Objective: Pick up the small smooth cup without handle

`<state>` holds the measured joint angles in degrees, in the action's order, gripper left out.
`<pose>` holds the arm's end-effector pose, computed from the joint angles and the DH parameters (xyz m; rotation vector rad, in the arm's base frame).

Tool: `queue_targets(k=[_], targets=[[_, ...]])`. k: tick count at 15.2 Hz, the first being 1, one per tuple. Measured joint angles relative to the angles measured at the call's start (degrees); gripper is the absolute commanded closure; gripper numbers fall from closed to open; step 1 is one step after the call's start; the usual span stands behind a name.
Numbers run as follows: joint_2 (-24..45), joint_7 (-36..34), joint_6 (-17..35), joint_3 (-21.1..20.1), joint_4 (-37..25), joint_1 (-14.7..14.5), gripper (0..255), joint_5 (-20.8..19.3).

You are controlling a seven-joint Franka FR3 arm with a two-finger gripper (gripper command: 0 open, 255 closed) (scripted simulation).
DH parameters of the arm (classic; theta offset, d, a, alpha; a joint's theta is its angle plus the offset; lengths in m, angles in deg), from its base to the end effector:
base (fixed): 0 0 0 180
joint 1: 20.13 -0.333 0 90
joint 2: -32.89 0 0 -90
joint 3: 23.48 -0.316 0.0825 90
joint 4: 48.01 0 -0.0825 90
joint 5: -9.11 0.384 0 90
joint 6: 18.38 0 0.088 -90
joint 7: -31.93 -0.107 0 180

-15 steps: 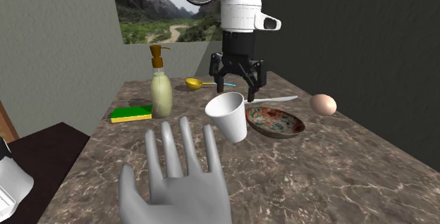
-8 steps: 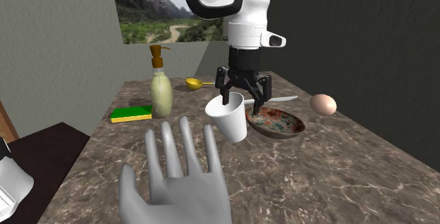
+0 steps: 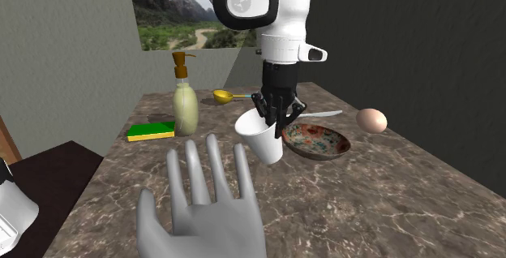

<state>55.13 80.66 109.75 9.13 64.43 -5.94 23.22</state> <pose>0.4300 -0.4264 0.3005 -3.1184 0.1471 0.0617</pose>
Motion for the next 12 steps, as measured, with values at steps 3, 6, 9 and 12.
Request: queue_targets(k=[3,6,9,12], targets=[[0.00,0.00,0.00,0.00,0.02,0.00,255,0.00],[-0.13,-0.12,-0.32,0.05,-0.20,-0.06,255,-0.13],[-1.31,-0.56,-1.80,0.54,-0.70,-0.33,255,-0.99],[-2.84,-1.20,-3.50,1.08,-1.13,-0.77,255,-2.07]])
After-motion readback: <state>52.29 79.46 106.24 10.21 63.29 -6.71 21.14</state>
